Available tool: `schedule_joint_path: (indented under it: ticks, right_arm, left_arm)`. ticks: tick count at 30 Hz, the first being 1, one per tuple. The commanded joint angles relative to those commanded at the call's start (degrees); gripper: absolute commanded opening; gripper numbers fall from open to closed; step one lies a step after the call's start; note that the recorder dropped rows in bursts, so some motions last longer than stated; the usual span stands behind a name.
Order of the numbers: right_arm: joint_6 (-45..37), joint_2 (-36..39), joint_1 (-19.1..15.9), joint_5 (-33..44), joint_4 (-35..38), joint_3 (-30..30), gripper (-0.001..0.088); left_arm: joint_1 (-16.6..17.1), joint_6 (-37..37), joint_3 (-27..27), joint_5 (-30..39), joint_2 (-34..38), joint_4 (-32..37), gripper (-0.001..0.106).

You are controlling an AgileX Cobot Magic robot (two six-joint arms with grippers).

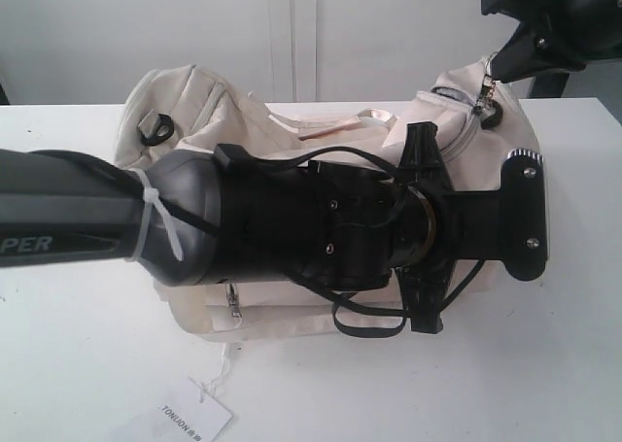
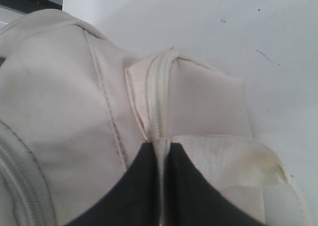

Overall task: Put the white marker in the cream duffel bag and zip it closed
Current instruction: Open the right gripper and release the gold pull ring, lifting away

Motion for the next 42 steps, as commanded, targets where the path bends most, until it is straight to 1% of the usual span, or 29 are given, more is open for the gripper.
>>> schedule_joint_path:
  ticks: [7,14,21,24,29,33,42]
  right_arm:
    - [-5.8,3.5,0.0,-4.1,6.3,0.0,0.0]
    - [-6.4,5.2,0.0,-10.7,7.1,0.0,0.0]
    - [-8.0,7.3,0.0,-14.2,9.2,0.0,0.0]
    - [-8.0,8.1,0.0,-14.4,9.3,0.0,0.0]
    - [-9.7,8.4,0.0,-13.8,12.4,0.0,0.0]
    - [-10.0,8.4,0.0,-11.4,15.3,0.0,0.0]
    - [-12.3,8.4,0.0,-6.6,18.2,0.0,0.0]
  left_arm:
    - [0.0,0.0,0.0,0.0,0.0,0.0,0.0]
    - [0.0,0.0,0.0,0.1,0.0,0.0,0.0]
    - [0.0,0.0,0.0,0.1,0.0,0.0,0.0]
    - [0.0,0.0,0.0,0.1,0.0,0.0,0.0]
    - [0.0,0.0,0.0,0.1,0.0,0.0,0.0]
    - [0.0,0.0,0.0,0.1,0.0,0.0,0.0]
    - [0.0,0.0,0.0,0.1,0.0,-0.1,0.0]
